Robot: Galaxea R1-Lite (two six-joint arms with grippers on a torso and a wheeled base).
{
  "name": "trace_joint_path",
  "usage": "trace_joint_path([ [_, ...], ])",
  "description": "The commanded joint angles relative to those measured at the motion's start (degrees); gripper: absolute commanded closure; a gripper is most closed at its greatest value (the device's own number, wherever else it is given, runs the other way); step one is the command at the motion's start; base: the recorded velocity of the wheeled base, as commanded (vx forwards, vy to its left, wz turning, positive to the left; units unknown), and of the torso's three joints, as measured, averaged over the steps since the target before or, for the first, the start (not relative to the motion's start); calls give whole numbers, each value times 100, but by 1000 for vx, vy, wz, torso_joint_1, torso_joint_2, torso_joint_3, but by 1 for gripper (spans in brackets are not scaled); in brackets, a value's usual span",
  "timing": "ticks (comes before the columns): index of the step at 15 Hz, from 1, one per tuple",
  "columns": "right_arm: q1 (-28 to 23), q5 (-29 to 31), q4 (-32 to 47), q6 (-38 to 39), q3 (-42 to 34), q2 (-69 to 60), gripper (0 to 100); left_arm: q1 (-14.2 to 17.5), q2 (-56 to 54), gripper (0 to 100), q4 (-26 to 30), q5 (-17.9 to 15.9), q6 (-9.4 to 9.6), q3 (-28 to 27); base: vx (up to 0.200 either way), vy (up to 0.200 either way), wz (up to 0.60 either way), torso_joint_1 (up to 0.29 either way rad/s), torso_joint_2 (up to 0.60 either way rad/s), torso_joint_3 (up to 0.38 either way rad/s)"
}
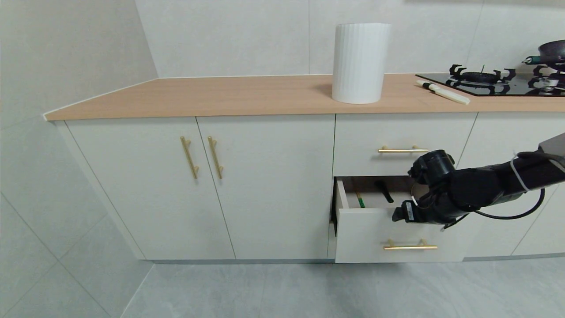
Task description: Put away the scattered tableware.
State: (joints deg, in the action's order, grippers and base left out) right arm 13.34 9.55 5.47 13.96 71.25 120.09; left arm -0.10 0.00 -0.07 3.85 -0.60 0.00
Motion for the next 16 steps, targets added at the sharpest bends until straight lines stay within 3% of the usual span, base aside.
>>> trace_joint_path([
  [1, -103, 47, -117, 10, 205, 419, 0, 1, 0, 0, -1, 1, -2, 0, 0, 0, 0, 0, 0, 0],
  [12, -279, 628, -3615, 28, -305, 1412, 0, 1, 0, 0, -1, 1, -2, 0, 0, 0, 0, 0, 0, 0],
  [16, -288, 733, -4116, 46, -191, 1632, 0, 1, 0, 0, -1, 1, -2, 0, 0, 0, 0, 0, 0, 0],
])
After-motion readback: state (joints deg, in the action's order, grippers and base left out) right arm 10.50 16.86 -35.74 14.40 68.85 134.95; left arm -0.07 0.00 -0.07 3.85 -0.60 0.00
